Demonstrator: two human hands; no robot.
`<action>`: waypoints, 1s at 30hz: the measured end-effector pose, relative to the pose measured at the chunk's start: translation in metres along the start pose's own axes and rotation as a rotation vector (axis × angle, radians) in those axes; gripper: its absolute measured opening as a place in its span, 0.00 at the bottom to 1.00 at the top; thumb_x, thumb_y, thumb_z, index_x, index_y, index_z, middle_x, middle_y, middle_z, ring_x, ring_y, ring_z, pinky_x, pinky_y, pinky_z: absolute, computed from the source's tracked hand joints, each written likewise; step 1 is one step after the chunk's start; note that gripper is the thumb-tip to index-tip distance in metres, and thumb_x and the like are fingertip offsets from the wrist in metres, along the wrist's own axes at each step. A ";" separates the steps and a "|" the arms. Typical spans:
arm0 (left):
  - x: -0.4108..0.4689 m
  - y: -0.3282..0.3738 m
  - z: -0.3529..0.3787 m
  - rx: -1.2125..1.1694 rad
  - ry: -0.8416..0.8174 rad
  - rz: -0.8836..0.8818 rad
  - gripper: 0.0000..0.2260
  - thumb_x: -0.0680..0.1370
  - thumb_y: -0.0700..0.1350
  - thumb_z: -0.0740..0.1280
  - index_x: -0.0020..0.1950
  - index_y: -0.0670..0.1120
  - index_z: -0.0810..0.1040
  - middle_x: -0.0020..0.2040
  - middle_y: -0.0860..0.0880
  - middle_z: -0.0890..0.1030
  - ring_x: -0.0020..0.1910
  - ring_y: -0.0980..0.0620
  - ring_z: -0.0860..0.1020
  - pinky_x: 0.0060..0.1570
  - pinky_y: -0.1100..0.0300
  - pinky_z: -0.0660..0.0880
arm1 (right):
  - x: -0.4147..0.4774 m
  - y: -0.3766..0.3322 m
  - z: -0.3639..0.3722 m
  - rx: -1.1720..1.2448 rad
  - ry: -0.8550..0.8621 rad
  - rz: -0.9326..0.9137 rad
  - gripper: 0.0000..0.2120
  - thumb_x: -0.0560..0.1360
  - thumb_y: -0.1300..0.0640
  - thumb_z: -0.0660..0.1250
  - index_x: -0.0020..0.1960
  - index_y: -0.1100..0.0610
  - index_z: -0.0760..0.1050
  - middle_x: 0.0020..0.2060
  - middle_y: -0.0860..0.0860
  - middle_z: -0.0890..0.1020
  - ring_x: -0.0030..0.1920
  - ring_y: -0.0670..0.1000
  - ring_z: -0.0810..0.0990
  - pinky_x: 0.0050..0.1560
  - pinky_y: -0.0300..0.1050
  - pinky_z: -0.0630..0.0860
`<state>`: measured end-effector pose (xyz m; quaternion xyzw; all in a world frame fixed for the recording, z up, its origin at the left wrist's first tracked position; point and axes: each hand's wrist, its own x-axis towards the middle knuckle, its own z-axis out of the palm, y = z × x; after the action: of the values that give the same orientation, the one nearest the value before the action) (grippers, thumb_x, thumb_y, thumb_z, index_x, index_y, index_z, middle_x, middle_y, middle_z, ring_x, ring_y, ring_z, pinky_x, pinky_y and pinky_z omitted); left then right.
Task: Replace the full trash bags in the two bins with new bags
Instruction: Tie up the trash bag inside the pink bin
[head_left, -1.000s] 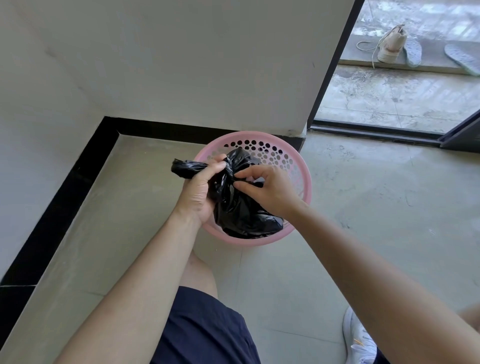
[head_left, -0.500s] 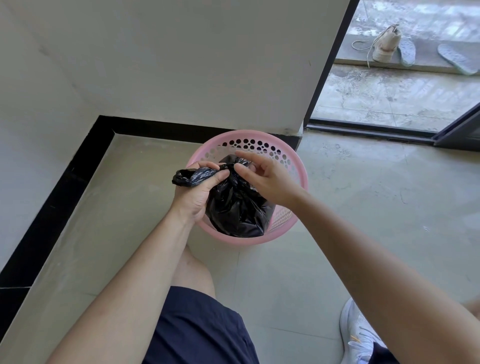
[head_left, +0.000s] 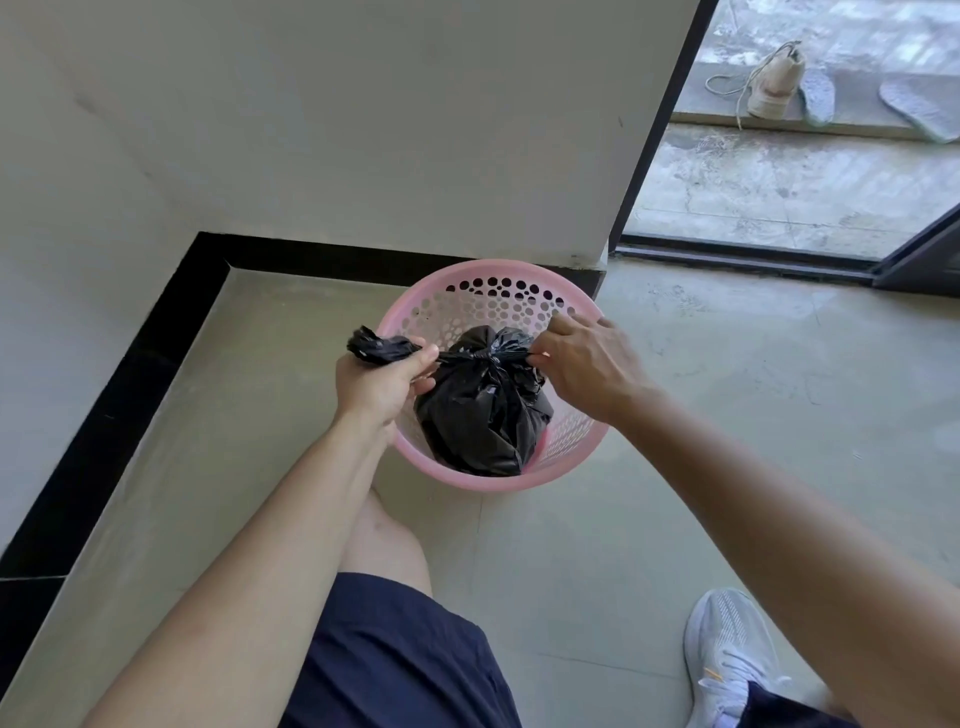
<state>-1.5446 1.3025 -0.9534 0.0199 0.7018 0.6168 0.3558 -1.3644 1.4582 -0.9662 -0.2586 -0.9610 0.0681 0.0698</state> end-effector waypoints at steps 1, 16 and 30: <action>0.000 0.004 0.002 -0.023 0.037 -0.001 0.13 0.70 0.34 0.76 0.53 0.36 0.80 0.45 0.40 0.84 0.41 0.44 0.85 0.40 0.56 0.83 | 0.000 -0.002 0.003 0.042 0.010 0.013 0.15 0.82 0.48 0.60 0.53 0.56 0.80 0.47 0.52 0.80 0.45 0.55 0.79 0.46 0.48 0.73; -0.008 -0.027 0.028 1.261 -0.393 0.477 0.31 0.75 0.57 0.70 0.75 0.53 0.65 0.72 0.50 0.71 0.71 0.48 0.69 0.69 0.49 0.67 | 0.004 0.007 0.021 0.300 -0.071 0.039 0.12 0.83 0.49 0.59 0.56 0.56 0.72 0.46 0.52 0.80 0.42 0.55 0.77 0.44 0.52 0.73; -0.074 0.033 0.040 0.781 -0.027 0.507 0.07 0.76 0.35 0.64 0.52 0.42 0.77 0.43 0.50 0.81 0.41 0.54 0.76 0.45 0.58 0.72 | -0.005 -0.015 -0.049 0.545 -0.122 0.071 0.19 0.75 0.41 0.64 0.54 0.55 0.67 0.48 0.48 0.76 0.46 0.50 0.73 0.44 0.47 0.72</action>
<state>-1.4816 1.3100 -0.8881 0.3313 0.8499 0.3733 0.1690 -1.3593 1.4478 -0.9166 -0.2594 -0.8999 0.3420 0.0766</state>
